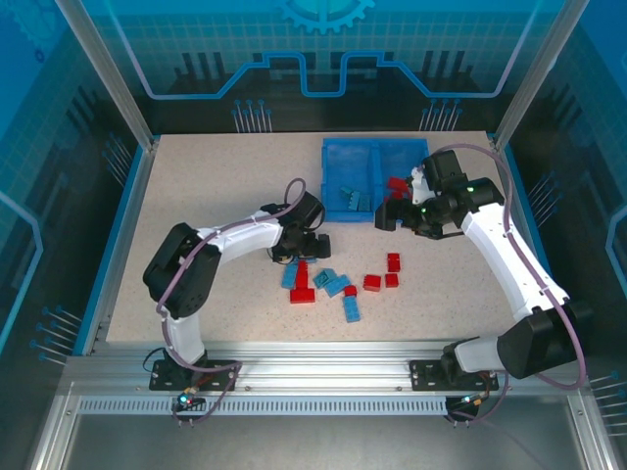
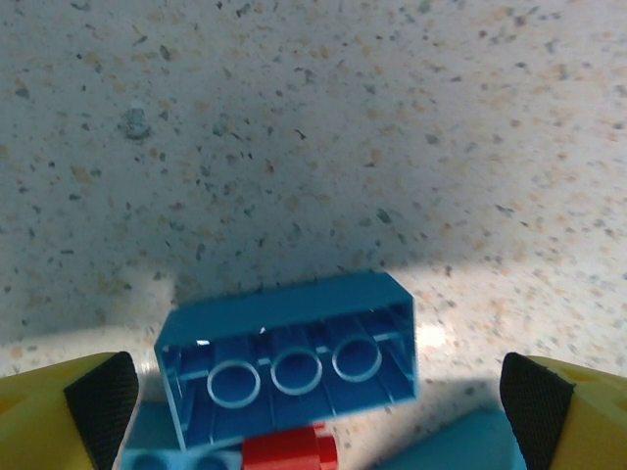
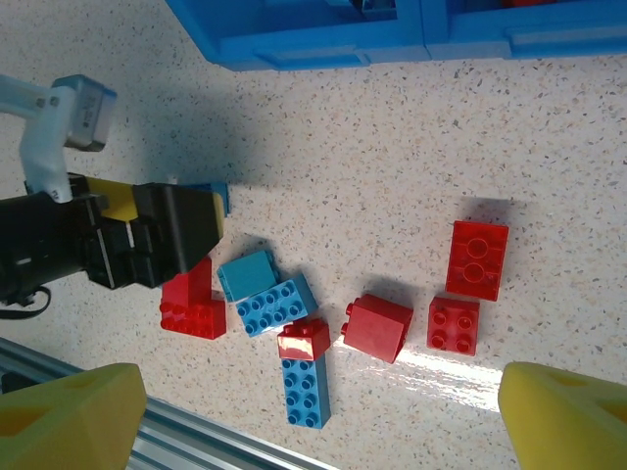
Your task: Sort the legos into containers by color
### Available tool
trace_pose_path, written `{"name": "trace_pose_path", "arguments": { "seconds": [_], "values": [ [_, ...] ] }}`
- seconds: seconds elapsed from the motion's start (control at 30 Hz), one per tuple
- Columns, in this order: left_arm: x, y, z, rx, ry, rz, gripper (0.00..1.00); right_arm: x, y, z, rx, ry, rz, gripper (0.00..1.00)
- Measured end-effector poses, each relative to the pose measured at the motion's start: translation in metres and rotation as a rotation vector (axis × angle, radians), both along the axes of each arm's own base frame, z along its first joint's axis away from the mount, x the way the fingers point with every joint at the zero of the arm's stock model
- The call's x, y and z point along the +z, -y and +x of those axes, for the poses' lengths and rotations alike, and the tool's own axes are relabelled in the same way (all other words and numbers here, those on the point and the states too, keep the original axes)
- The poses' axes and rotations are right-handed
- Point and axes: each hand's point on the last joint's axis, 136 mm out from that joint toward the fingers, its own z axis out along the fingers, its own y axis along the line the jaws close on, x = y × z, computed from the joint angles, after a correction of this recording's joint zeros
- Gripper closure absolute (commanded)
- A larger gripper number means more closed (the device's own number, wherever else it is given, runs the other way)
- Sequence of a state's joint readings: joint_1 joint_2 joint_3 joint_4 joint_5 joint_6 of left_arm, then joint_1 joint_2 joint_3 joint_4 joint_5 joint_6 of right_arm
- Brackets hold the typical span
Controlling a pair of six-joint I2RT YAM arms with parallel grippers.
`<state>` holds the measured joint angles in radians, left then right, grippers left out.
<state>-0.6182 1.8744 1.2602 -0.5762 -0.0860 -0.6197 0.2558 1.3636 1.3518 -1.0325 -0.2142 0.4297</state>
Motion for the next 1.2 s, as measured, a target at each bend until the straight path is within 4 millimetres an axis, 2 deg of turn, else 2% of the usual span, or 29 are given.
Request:
{"name": "trace_pose_path", "arguments": {
  "seconds": [0.1, 0.33, 0.53, 0.73, 0.8, 0.87, 1.0, 1.07, 1.13, 1.2],
  "values": [
    [-0.008, -0.003, 0.002, -0.010, -0.005, 0.033, 0.03, 0.000, 0.000, 0.000, 0.000, 0.000, 0.000, 0.05],
    [-0.020, -0.007, 0.002, -0.007, -0.027, 0.073, 0.18, -0.001, 0.001, -0.002, 0.000, -0.010, -0.003, 0.06],
    [-0.022, -0.012, 0.001, 0.008, -0.031, 0.093, 0.31, -0.002, 0.001, -0.004, 0.000, -0.019, -0.005, 0.06],
    [-0.017, -0.011, 0.001, 0.023, -0.030, 0.084, 0.36, -0.002, 0.001, -0.005, 0.000, -0.023, -0.006, 0.05],
    [-0.007, -0.009, 0.002, 0.022, -0.015, 0.073, 0.37, -0.002, 0.001, -0.005, 0.000, -0.021, -0.006, 0.05],
    [0.013, -0.002, 0.009, 0.019, 0.027, 0.039, 0.37, -0.001, 0.001, -0.006, 0.000, -0.018, -0.005, 0.06],
    [0.071, 0.022, 0.040, -0.006, 0.169, -0.055, 0.37, 0.001, 0.002, -0.006, -0.001, -0.012, -0.003, 0.05],
    [0.093, 0.032, 0.054, -0.030, 0.234, -0.089, 0.37, 0.001, 0.002, -0.006, -0.001, -0.013, -0.003, 0.06],
    [0.105, 0.039, 0.064, -0.058, 0.278, -0.104, 0.37, 0.001, 0.002, -0.007, -0.004, -0.013, -0.002, 0.05],
    [0.109, 0.044, 0.072, -0.087, 0.305, -0.114, 0.37, 0.003, 0.002, -0.008, -0.007, -0.008, 0.000, 0.05]
  ]
}}
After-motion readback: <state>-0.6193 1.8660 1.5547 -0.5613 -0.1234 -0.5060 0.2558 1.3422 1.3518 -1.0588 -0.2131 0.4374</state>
